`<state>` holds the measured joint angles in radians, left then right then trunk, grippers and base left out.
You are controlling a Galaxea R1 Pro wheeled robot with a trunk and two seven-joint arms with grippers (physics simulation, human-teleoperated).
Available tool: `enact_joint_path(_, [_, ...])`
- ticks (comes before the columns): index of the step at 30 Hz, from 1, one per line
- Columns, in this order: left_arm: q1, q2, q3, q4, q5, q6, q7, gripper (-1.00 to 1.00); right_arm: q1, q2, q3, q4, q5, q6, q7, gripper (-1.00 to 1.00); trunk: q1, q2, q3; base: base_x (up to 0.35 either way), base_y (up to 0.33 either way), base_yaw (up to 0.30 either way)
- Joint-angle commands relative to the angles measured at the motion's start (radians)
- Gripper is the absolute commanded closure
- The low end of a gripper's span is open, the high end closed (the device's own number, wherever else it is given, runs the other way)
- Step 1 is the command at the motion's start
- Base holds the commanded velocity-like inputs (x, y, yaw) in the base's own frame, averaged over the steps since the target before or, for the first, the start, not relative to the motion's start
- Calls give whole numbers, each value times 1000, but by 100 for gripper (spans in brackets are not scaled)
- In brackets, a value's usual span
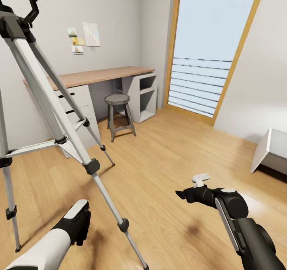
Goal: Attach the digital camera to the camera tripod in the bedroom.
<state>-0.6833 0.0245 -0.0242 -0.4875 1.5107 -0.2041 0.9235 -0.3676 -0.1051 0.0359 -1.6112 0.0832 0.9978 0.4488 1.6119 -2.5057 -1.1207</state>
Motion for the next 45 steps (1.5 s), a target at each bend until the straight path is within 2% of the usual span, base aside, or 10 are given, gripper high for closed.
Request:
enact_joint_path(1, [-2,6,-2,-1,8,-5,1,-100,-1,-1,1,-1,9,3,7,-100,0,0,-1,19,5,0])
enact_joint_path(10, [-28,35,-1,3,13,-2,-11,-100,-1,-1,1,-1,9,3,8,-100,0,0,-1,9,3,0])
enact_joint_path(15, [-50,67,-1,10,17,1,-14,-100,-1,-1,1,-1,9,4,8,-100,0,0,-1,3,1,0])
enact_joint_path(16, [-50,67,-1,10,17,1,-14,-100,-1,-1,1,-1,9,4,8,-100,0,0,-1,2,1,0])
enact_joint_path(18, [-58,82,-2,12,15,10,-16,-100,-1,-1,1,-1,9,3,8,-100,0,0,-1,1,0,0])
enact_joint_path(23, [-83,98,-7,14,3,49,-23,-100,0,-1,1,-1,9,3,8,-100,0,0,-1,0,0,0])
enact_joint_path(34, [-104,98,-11,15,-8,78,-45,-100,0,-1,1,-1,9,2,7,-100,0,0,-1,0,0,0])
enact_joint_path(45, [-112,100,-3,0,2,44,-16,-100,2,-1,1,-2,8,2,7,-100,0,0,-1,0,0,0])
